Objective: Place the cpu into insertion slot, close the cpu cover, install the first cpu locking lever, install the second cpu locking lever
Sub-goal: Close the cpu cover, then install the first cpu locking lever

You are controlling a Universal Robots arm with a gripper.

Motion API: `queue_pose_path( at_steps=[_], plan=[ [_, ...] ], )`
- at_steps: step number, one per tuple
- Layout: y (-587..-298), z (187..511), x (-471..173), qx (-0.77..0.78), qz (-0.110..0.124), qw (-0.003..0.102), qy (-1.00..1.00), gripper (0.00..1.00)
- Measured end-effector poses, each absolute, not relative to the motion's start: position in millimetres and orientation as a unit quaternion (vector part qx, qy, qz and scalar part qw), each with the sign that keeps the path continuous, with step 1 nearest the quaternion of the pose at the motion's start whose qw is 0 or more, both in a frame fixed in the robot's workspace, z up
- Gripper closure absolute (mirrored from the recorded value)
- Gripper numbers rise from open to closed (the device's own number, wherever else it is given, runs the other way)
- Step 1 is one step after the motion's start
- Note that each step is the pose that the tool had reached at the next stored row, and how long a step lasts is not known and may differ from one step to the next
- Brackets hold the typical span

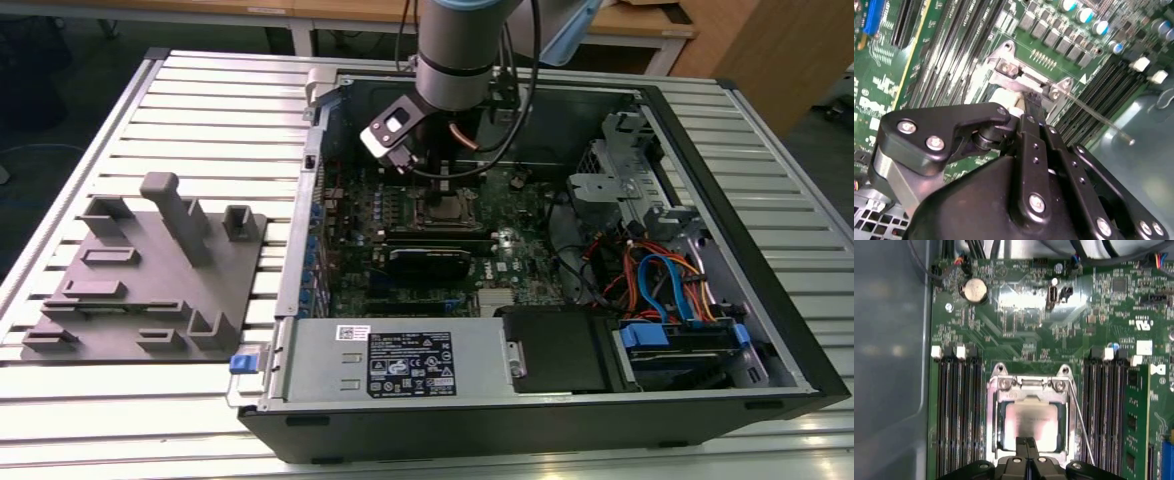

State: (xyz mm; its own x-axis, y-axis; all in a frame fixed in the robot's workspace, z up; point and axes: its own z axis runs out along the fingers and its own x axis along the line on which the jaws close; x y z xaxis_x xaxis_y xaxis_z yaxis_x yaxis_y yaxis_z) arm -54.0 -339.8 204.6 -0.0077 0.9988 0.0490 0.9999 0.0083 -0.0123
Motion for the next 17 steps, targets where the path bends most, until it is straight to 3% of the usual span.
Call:
queue_pose_path(
  at_steps=[17],
  plan=[
    [-340,206,-39,-0.704,-0.013,0.022,-0.71,0.89]
  ],
)
